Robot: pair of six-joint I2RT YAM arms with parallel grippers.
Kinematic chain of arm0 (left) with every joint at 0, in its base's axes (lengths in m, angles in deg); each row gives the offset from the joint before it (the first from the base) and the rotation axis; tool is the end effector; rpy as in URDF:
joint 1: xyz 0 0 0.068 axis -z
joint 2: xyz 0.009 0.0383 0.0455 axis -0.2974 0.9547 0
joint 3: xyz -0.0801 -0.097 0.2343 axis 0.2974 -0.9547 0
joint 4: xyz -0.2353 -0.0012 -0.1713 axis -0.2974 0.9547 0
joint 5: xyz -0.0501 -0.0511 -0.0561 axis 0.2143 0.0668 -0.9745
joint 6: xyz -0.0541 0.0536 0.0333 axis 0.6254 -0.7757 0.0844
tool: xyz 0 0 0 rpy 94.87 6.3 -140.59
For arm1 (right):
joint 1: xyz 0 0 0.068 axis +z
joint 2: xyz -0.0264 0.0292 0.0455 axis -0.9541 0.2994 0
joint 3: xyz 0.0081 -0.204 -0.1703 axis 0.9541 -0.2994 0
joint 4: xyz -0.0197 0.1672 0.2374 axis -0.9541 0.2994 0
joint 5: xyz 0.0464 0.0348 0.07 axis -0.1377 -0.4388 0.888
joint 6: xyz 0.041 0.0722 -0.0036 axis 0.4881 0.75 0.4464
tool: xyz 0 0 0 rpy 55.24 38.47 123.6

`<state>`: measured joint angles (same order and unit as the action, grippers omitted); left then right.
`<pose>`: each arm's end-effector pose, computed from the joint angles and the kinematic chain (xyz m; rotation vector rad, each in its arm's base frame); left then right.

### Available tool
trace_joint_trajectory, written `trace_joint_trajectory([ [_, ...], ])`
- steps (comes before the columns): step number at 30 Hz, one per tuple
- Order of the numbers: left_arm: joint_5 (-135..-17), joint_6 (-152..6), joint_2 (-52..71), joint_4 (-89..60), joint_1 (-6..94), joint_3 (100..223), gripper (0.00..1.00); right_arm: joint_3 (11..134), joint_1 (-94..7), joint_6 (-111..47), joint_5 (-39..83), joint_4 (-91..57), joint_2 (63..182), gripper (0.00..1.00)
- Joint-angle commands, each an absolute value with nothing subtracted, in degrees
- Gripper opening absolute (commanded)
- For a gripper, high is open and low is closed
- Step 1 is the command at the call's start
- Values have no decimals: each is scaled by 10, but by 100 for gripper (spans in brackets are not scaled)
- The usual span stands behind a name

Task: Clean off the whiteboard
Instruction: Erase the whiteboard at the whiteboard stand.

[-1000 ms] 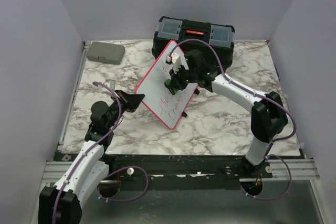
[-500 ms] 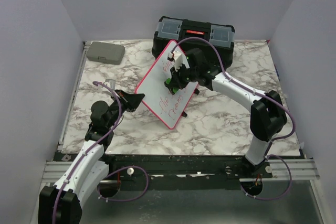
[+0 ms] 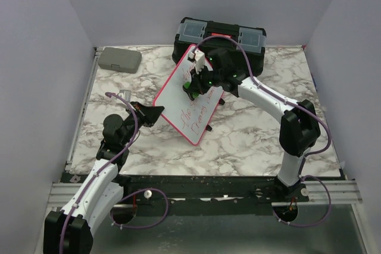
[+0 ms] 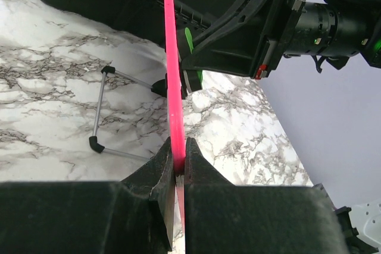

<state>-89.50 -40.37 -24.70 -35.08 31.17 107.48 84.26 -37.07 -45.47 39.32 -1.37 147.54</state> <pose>0.2324 -0.0849 0.2313 -0.1221 1.6692 -1.0717 0.3782 0.3082 0.2507 -1.0307 1.9535 0.7657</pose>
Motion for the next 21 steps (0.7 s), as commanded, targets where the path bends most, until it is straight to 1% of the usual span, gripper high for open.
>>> trace_joint_trajectory([
  [1, -960, -416, -250, -363, 325, 1098, 0, 876, -366, -440, 420, -78, 1500, 1],
  [6, -960, -418, -252, -359, 325, 1098, 0, 887, -367, -424, 437, -85, 1501, 1],
  [12, -958, -418, -258, -355, 325, 1097, 0, 888, -367, -420, 421, -76, 1503, 1],
  [21, -955, -423, -263, -348, 325, 1099, 0, 777, -384, -443, 416, -52, 1460, 1],
])
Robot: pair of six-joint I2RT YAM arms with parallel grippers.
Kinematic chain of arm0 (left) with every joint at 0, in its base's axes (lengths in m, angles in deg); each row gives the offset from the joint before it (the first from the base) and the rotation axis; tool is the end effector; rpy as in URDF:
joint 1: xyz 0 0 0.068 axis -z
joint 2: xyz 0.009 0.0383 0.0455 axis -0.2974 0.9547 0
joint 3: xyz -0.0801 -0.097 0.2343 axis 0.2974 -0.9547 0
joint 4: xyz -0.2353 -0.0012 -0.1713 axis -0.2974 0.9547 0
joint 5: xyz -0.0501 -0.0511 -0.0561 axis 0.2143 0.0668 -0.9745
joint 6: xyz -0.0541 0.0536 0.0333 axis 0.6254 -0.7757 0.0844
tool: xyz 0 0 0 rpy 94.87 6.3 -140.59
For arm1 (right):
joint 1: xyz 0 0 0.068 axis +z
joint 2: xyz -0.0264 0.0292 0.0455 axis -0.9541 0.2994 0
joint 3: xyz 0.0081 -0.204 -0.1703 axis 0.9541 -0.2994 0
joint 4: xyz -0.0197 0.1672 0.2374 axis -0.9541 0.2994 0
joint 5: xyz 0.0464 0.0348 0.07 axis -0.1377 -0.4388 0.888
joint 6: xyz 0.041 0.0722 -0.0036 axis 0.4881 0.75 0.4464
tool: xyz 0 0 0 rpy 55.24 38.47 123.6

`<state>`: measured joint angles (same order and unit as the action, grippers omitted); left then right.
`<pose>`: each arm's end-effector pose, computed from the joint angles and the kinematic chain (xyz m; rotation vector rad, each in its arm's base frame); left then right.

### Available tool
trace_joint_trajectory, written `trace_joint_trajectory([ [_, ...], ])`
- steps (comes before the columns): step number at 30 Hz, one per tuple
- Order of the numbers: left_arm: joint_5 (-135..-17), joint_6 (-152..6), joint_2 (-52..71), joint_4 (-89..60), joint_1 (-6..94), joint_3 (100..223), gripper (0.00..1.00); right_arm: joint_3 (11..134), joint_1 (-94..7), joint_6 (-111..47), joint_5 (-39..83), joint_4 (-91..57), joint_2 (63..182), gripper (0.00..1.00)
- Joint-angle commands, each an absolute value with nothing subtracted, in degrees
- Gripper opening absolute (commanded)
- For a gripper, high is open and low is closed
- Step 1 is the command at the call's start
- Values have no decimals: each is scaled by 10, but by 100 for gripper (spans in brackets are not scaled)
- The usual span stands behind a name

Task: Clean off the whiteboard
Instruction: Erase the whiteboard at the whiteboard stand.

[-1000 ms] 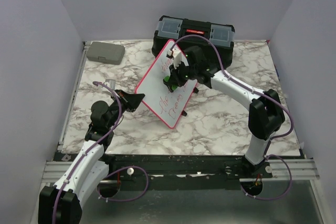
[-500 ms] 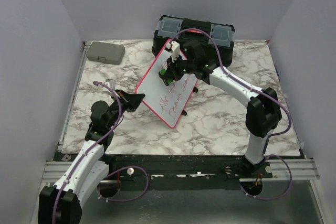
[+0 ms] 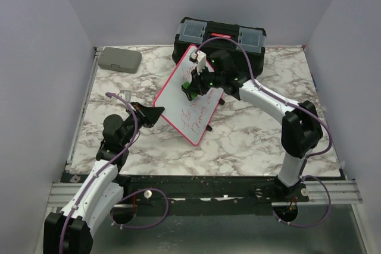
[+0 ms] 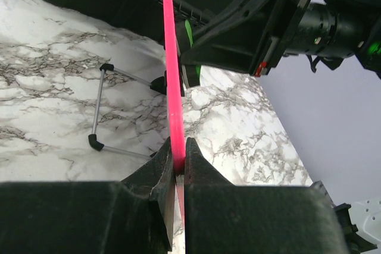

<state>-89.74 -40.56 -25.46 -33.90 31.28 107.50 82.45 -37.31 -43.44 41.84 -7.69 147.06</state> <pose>0.2305 -0.0852 0.2315 -0.1169 1.6771 -1.0731 0.3797 0.3103 0.2558 -1.0042 1.8755 0.8286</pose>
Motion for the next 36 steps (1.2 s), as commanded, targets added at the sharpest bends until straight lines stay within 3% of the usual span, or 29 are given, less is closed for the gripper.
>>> trace_joint_trajectory([
  [1, -955, -422, -262, -349, 325, 1099, 0, 772, -387, -445, 415, -47, 1457, 1],
  [14, -957, -418, -255, -357, 325, 1101, 0, 784, -354, -466, 474, -25, 1446, 1],
  [27, -960, -420, -254, -354, 325, 1102, 0, 855, -344, -390, 275, -103, 1484, 1],
  [36, -959, -425, -262, -350, 325, 1098, 0, 836, -366, -401, 273, -95, 1491, 1],
])
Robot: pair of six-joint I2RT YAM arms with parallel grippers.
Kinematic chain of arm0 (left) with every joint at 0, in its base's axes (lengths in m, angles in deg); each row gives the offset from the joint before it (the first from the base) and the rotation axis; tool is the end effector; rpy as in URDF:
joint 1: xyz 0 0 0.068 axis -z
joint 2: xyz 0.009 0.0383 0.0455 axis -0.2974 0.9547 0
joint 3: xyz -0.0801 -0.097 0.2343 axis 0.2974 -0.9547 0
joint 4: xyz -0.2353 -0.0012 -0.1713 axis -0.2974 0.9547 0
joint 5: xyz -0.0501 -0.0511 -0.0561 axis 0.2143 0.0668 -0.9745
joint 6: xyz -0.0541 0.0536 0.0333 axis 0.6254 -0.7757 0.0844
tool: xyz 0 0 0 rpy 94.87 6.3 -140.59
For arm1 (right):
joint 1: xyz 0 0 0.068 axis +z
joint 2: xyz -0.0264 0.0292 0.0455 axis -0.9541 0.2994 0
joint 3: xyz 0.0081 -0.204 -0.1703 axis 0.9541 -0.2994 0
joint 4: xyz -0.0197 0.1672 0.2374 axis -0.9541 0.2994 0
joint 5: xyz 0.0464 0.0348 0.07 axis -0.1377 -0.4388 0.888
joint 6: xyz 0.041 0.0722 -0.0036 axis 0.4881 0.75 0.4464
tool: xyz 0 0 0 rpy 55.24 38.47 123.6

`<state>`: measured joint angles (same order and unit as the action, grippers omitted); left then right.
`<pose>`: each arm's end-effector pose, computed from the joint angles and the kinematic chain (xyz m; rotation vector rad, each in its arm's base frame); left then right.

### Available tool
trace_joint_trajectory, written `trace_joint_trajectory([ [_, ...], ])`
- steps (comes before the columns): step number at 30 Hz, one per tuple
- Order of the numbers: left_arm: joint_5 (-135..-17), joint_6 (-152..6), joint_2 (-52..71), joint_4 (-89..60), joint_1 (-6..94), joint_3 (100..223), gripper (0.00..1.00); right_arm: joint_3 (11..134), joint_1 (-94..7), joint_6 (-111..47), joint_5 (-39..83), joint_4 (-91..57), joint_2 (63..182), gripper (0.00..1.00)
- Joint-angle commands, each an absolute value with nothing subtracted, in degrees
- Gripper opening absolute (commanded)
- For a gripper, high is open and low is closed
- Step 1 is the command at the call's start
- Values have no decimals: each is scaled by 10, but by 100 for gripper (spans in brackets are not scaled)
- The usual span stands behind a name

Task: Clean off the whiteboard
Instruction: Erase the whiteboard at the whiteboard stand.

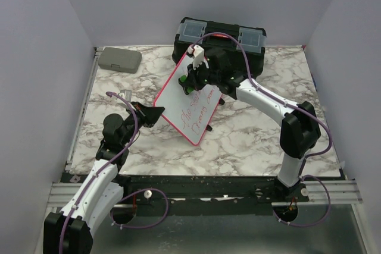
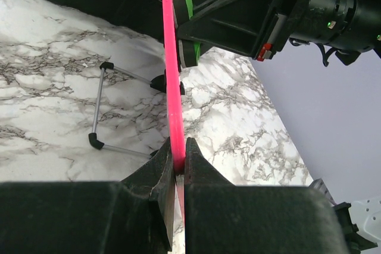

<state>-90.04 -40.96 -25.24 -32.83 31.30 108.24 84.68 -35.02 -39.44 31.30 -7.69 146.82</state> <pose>0.2313 -0.0858 0.2334 -0.1100 1.6872 -1.0711 0.3806 0.3201 0.2711 -0.8660 1.9079 0.7065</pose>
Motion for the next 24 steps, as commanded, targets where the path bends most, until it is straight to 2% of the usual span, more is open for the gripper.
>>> trace_joint_trajectory([
  [1, -958, -424, -262, -351, 325, 1097, 0, 825, -366, -415, 293, -96, 1486, 1],
  [5, -957, -420, -256, -357, 325, 1099, 0, 772, -347, -458, 402, -105, 1453, 1],
  [9, -950, -415, -255, -360, 325, 1098, 0, 703, -281, -494, 404, -163, 1408, 1],
  [13, -948, -409, -255, -362, 325, 1098, 0, 704, -256, -484, 406, -190, 1397, 1],
  [21, -951, -403, -253, -368, 325, 1100, 0, 756, -280, -413, 238, -207, 1425, 1],
  [24, -953, -402, -255, -368, 325, 1099, 0, 768, -310, -395, 225, -212, 1447, 1],
])
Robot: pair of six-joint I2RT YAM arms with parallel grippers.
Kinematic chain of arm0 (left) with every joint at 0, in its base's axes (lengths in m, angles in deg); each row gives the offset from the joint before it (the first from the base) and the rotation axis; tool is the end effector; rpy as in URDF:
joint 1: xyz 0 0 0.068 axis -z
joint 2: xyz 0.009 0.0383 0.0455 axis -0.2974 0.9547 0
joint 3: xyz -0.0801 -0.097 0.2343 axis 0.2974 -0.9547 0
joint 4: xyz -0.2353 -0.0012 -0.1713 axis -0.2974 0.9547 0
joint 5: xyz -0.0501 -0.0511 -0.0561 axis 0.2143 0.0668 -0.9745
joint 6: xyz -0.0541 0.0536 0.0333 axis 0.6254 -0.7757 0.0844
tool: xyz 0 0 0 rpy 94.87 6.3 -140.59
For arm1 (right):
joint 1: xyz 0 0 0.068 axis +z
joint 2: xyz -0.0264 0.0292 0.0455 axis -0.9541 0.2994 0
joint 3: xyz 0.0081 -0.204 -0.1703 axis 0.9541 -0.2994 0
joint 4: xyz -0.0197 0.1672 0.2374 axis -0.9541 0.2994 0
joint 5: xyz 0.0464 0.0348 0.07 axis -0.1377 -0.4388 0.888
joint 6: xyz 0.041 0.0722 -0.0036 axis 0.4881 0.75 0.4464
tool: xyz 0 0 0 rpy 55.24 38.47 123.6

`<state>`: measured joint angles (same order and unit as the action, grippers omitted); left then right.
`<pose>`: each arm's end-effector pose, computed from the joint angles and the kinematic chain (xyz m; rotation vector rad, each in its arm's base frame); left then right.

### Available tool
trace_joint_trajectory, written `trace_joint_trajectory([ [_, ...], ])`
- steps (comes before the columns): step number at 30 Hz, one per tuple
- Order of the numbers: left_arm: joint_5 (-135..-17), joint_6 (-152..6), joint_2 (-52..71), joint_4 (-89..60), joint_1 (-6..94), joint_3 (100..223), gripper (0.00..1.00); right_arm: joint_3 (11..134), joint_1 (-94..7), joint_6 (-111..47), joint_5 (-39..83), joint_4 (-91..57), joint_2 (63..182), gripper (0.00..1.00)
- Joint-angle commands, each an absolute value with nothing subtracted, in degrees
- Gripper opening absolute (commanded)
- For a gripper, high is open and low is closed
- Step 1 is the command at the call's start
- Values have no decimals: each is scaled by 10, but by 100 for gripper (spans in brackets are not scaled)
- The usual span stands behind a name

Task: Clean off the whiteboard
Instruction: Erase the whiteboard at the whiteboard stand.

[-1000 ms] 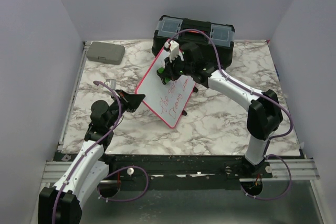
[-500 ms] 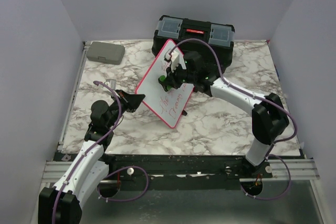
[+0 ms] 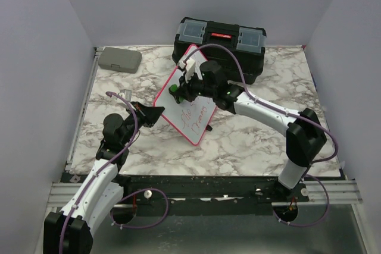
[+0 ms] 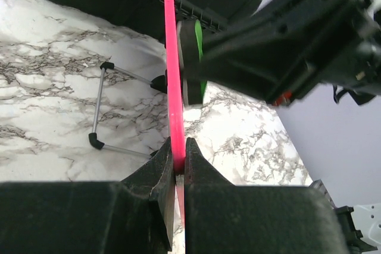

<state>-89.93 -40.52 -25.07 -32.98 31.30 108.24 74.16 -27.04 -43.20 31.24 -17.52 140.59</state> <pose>0.2317 -0.0858 0.2331 -0.1183 1.6879 -1.0753 0.3156 0.3525 0.2686 -1.0296 1.7233 0.7620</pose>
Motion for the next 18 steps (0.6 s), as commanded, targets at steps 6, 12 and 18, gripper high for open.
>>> trace_joint_trajectory([
  [6, -953, -403, -256, -364, 325, 1100, 0, 742, -322, -399, 238, -242, 1450, 1],
  [12, -953, -400, -245, -373, 325, 1100, 0, 697, -291, -405, 346, -260, 1409, 1],
  [18, -950, -392, -241, -382, 325, 1101, 0, 717, -256, -403, 302, -236, 1406, 1],
])
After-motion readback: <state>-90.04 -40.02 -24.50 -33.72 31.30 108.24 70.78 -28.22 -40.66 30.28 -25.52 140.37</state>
